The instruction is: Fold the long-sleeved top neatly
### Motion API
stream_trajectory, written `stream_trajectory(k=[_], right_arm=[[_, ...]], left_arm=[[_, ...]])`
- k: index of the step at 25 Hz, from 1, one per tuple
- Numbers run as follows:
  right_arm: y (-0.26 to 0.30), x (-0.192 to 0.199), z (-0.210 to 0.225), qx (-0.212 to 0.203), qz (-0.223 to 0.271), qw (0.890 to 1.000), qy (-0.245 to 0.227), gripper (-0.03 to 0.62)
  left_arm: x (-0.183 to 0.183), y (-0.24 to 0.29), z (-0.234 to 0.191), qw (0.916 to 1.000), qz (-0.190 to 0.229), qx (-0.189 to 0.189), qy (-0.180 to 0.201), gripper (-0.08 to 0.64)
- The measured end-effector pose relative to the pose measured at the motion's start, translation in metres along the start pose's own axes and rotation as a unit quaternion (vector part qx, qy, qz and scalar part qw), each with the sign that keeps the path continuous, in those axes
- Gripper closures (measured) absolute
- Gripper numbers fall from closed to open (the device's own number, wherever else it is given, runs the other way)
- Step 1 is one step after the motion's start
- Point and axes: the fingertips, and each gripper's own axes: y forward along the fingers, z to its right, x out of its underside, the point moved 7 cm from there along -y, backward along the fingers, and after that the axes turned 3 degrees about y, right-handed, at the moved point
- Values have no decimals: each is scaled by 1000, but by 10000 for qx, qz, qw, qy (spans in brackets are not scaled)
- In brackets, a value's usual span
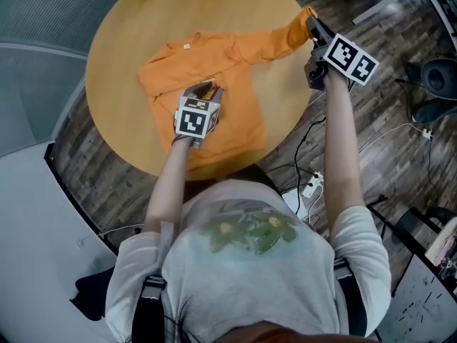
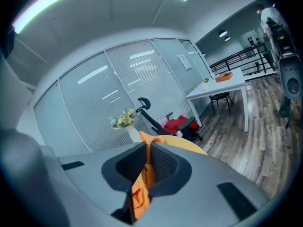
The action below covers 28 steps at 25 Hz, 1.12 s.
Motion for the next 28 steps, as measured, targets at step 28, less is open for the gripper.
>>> stream_trajectory(k=[28], right_arm=[[155, 238, -312, -1321, -2298, 9612, -770, 553]], left_arm=[[116, -123, -171, 9915, 342, -441, -1178, 479]])
